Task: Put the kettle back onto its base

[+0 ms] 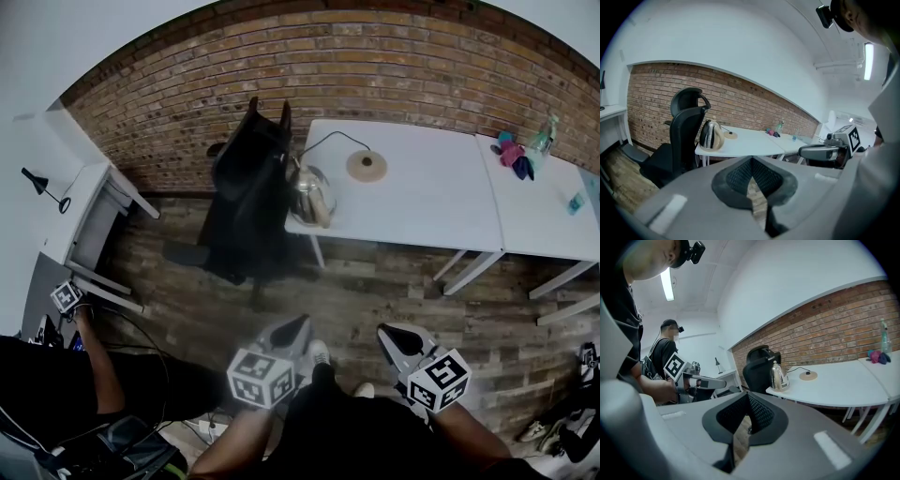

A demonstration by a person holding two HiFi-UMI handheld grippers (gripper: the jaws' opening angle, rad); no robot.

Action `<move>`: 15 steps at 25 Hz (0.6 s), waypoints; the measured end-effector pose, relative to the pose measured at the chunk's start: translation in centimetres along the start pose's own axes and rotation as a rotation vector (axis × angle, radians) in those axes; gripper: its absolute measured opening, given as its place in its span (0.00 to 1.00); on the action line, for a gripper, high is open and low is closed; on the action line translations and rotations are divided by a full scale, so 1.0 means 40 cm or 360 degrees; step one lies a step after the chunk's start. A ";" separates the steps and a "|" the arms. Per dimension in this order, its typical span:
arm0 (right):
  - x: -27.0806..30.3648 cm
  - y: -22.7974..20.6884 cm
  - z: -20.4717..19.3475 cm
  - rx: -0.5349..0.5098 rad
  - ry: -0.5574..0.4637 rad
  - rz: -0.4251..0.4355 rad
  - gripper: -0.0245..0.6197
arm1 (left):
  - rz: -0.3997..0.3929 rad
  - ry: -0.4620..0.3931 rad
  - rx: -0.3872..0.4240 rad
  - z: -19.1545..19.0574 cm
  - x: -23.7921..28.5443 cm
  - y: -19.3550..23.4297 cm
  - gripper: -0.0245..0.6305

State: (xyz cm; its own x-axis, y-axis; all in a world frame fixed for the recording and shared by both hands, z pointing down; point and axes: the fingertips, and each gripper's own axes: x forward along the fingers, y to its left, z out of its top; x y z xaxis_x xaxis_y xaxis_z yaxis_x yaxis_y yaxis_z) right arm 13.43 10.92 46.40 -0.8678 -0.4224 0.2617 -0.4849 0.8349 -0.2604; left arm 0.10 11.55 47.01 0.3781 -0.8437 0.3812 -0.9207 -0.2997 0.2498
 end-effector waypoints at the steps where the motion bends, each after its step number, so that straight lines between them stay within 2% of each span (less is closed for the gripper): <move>1: 0.005 -0.002 0.001 0.0001 0.0004 0.0001 0.08 | 0.0001 0.0002 -0.0002 0.001 0.002 0.005 0.04; 15: 0.098 -0.033 0.033 -0.0004 0.0021 0.0012 0.08 | 0.0012 0.0003 0.0020 0.044 0.040 0.086 0.04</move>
State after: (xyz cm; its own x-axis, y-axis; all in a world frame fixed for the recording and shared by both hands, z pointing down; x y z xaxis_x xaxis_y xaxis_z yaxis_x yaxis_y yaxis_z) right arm 10.51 7.69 46.55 -0.8698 -0.4115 0.2722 -0.4783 0.8388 -0.2602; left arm -2.65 8.39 46.90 0.3710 -0.8453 0.3845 -0.9248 -0.2986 0.2358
